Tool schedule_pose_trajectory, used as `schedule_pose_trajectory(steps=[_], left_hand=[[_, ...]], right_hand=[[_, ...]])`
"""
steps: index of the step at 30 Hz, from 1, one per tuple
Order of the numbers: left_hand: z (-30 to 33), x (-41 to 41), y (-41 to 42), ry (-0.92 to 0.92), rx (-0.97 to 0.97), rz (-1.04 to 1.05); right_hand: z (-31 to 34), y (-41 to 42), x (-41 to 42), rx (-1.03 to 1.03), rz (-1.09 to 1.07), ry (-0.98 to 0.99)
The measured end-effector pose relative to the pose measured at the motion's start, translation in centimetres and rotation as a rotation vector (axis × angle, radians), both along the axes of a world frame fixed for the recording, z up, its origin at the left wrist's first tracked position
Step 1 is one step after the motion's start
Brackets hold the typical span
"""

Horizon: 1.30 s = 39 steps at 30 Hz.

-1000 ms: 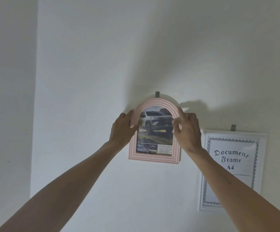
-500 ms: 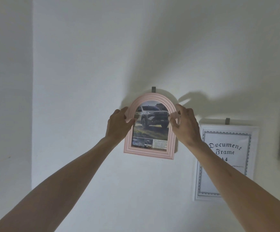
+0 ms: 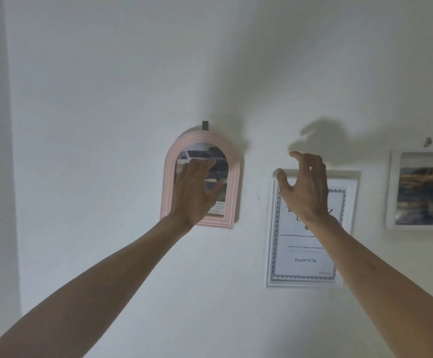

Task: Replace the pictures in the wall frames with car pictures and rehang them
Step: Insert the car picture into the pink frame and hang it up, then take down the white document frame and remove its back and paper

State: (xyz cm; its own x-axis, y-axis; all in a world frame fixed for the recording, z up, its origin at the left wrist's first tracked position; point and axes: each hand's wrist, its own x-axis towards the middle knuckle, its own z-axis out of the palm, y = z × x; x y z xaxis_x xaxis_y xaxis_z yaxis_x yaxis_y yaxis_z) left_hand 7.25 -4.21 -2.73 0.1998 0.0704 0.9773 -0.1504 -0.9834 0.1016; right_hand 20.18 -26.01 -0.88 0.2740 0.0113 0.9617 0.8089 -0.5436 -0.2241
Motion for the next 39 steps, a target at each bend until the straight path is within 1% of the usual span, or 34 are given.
schedule_pose_trajectory(steps=[2, 3, 7, 9, 12, 15, 17, 22, 25, 28, 34, 39], left_hand=[[-1.1, 1.2, -3.1, 0.033, -0.011, -0.113], [-1.8, 1.9, -4.6, 0.071, -0.05, -0.146], [-4.5, 4.4, -9.9, 0.295, -0.354, -0.181], [-5.5, 5.4, -11.4, 0.365, -0.499, -0.217], [-6.7, 6.9, -12.3, 0.428, -0.638, -0.239], [-7.3, 7.9, -12.6, 0.4, -0.72, -0.235], [-7.5, 8.2, -12.8, 0.388, -0.761, -0.235], [-7.6, 8.5, -13.8, 0.465, -0.787, -0.259], [-7.1, 8.5, -14.6, 0.441, -0.846, -0.276], [-6.6, 7.9, -15.0, 0.394, -0.856, -0.253], [-6.5, 4.9, -14.6, 0.401, -0.875, -0.269], [-9.5, 1.1, -13.6, 0.459, -0.948, -0.298]], right_hand=[[-0.5, -2.7, 1.4, 0.044, -0.021, 0.05], [-1.0, -4.0, 2.1, 0.069, -0.027, 0.091], [-3.5, -9.5, 4.6, 0.108, 0.007, 0.309], [-4.8, -11.7, 5.6, 0.091, 0.018, 0.404], [-6.6, -14.0, 6.4, 0.066, 0.093, 0.578], [-8.1, -15.3, 7.2, 0.0, 0.232, 0.664], [-8.7, -15.7, 7.6, -0.017, 0.288, 0.684], [-9.4, -15.6, 8.7, 0.014, 0.358, 0.699], [-9.3, -15.8, 8.8, 0.047, 0.397, 0.714], [-9.1, -16.1, 8.7, 0.048, 0.408, 0.707], [-9.2, -16.2, 6.6, 0.031, 0.452, 0.685], [-11.7, -15.2, 3.4, 0.018, 0.46, 0.73]])
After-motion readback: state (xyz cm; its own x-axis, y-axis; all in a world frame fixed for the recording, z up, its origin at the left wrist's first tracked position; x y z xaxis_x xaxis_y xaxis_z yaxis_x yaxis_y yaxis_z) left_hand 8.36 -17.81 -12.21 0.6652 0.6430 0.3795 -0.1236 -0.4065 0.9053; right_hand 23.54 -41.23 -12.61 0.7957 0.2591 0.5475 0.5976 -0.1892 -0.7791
